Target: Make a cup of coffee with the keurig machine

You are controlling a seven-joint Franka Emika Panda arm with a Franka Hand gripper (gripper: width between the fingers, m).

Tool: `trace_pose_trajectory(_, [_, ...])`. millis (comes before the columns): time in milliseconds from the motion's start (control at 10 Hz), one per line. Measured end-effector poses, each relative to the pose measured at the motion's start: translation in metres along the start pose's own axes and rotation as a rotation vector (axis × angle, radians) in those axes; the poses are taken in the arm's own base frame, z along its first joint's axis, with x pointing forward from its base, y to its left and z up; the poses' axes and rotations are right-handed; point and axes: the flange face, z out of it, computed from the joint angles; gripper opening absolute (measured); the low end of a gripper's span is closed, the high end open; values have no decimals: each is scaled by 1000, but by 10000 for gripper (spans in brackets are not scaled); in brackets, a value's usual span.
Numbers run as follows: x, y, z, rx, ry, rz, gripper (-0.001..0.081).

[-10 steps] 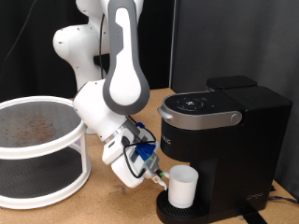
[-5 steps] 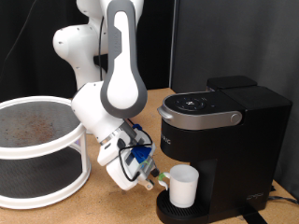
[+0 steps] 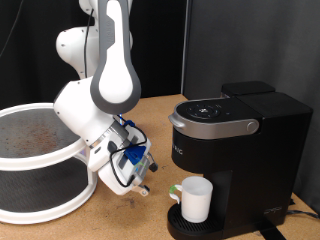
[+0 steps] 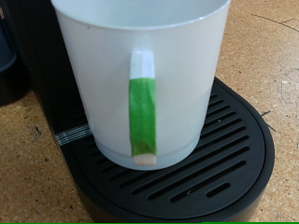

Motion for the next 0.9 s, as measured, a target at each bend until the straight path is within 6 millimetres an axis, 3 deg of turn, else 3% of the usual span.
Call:
trace_pose_trajectory(400, [3, -8, -6, 9, -17, -46, 807])
trace_pose_trajectory(900, [27, -40, -49, 185, -42, -30, 807])
